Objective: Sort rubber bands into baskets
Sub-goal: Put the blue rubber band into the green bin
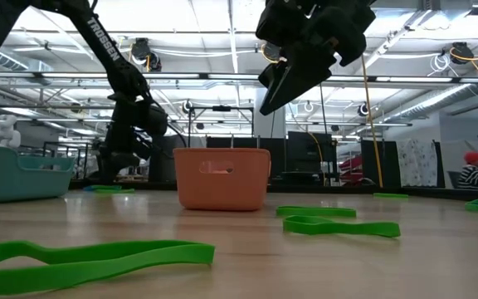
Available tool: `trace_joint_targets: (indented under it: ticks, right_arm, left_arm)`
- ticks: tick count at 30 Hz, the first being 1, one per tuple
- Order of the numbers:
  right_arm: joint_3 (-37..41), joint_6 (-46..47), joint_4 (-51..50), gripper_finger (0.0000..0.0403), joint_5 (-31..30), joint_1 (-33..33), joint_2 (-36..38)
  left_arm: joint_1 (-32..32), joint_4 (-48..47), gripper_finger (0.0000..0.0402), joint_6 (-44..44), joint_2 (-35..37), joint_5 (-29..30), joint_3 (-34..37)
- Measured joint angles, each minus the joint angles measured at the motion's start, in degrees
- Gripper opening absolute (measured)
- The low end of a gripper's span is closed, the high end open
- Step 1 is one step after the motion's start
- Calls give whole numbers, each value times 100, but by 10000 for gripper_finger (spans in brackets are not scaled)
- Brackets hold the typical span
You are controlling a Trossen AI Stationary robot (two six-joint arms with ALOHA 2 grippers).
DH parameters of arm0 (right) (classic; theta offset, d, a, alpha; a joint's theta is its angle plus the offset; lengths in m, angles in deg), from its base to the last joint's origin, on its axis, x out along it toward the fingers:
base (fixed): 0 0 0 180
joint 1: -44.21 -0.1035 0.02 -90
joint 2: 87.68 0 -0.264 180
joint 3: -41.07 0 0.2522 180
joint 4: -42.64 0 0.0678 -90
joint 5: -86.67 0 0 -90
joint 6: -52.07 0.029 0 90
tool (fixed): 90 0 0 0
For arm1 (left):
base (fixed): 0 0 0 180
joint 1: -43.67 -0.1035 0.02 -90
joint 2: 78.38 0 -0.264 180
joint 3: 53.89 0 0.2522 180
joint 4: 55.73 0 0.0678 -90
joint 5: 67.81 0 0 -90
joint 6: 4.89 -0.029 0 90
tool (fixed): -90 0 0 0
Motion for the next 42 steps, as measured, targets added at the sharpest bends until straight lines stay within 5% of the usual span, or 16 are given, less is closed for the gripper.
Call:
trace_joint_targets:
  ticks: [4,12,25,33,42]
  right_arm:
    - [0,98,-8,144,0,0,0]
    - [0,100,-103,144,0,-15,0]
    - [0,35,-85,144,0,-15,0]
    - [0,39,-43,144,0,-15,0]
    - [0,54,-48,144,0,-17,0]
  left_arm:
    - [0,-21,10,5,-33,-108,3]
    - [4,129,3,142,-12,-130,-26]
    - [281,-518,1,444,1621,-716,-42]
    - [1420,-1363,0,975,2482,-1439,-3]
    - [3973,-2540,0,2861,2880,-1460,13]
